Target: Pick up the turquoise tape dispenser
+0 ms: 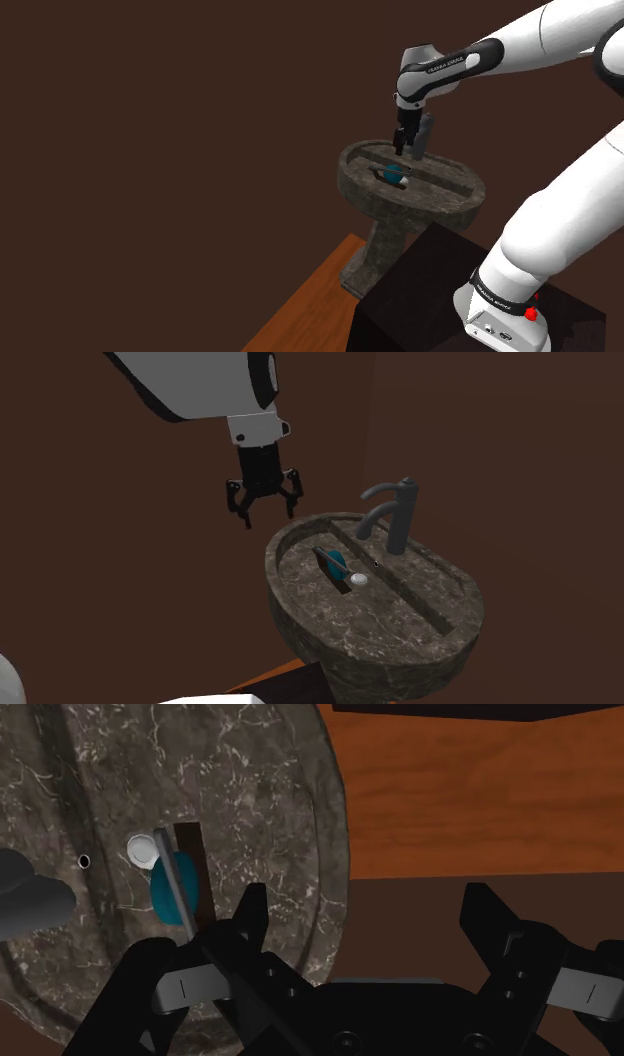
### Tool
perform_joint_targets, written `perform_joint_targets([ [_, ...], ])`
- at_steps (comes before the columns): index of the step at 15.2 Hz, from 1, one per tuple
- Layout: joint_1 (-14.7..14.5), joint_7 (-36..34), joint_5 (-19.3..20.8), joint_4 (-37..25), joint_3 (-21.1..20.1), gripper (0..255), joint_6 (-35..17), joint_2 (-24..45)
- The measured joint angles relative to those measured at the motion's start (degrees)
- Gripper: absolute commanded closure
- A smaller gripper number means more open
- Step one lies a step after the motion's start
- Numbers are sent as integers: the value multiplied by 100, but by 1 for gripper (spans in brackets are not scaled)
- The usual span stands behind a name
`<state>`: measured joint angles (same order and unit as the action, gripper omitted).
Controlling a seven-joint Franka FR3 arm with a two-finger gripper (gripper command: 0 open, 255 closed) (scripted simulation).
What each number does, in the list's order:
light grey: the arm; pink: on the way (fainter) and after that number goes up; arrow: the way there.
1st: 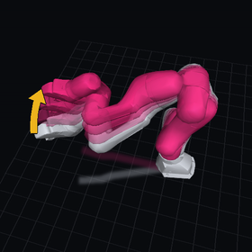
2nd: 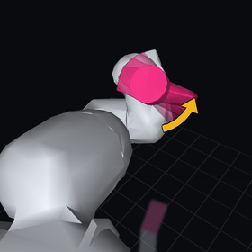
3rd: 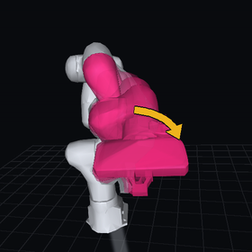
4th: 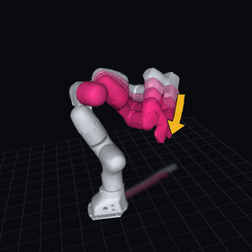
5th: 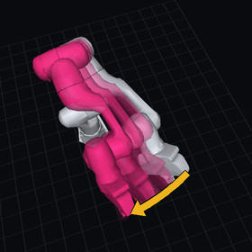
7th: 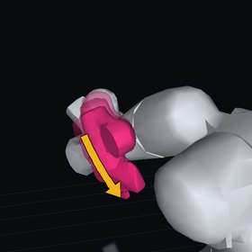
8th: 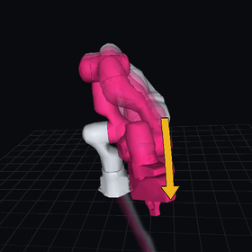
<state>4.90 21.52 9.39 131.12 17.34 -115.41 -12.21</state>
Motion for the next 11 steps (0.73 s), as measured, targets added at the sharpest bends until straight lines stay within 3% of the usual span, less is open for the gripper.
perform_joint_targets([
  [11, 378, 1286, -815, -1411, 410, 0, -835, 2464],
])
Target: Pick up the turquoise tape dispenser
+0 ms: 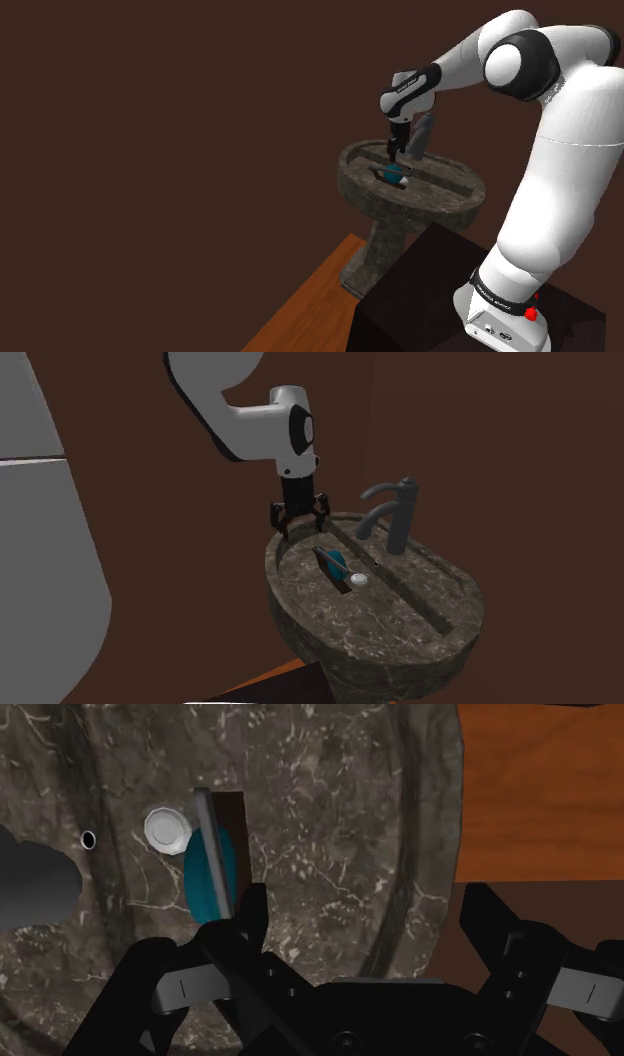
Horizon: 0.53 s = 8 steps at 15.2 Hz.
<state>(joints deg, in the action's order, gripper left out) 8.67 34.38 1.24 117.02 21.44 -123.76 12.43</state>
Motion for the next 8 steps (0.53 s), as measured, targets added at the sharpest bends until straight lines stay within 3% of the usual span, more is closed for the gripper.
perform_joint_targets([
  [8, 636, 760, -625, -1717, -143, 0, 30, 1878],
])
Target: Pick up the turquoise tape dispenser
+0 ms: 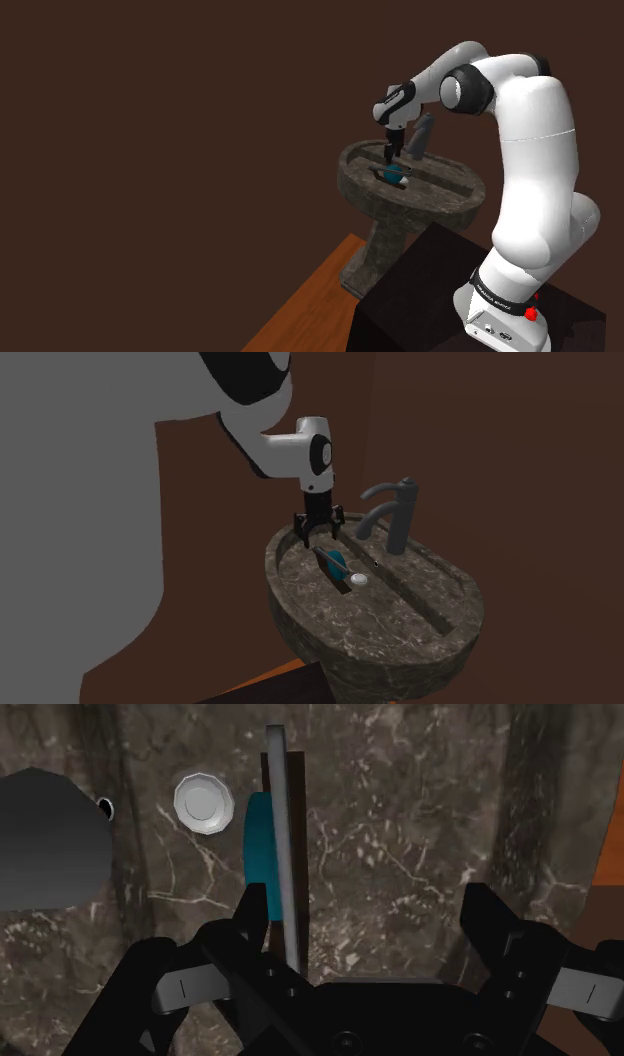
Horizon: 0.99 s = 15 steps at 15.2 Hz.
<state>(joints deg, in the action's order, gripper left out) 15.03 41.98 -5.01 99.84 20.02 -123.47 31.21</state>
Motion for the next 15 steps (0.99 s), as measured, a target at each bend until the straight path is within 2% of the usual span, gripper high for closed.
perform_joint_targets([
  [6, 515, 304, -253, -1586, -172, 0, 299, 1382],
  [14, 619, 318, -341, -1881, -264, 0, 73, 1912],
  [15, 622, 319, -344, -1882, -268, 255, 58, 1929],
])
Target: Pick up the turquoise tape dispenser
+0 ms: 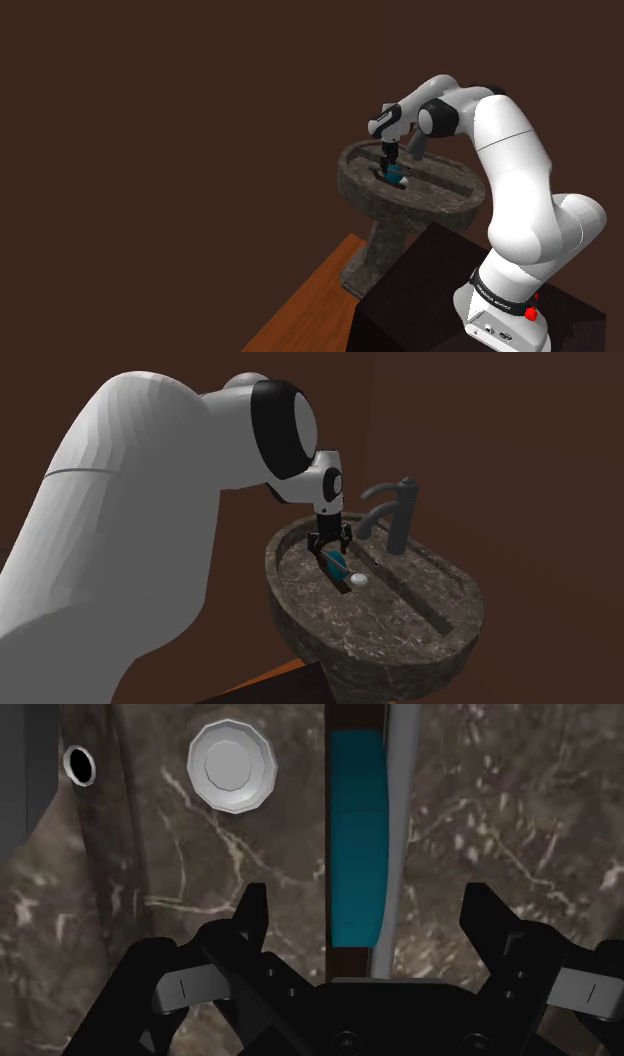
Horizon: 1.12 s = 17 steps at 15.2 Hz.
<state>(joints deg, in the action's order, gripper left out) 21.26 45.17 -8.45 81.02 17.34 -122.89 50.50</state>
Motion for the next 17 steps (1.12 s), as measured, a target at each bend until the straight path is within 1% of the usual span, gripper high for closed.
perform_joint_targets([
  [11, -4, 0, 1, 9, 1, 255, 3, -13],
  [17, -40, 1, 51, 43, 52, 255, 232, -280],
])
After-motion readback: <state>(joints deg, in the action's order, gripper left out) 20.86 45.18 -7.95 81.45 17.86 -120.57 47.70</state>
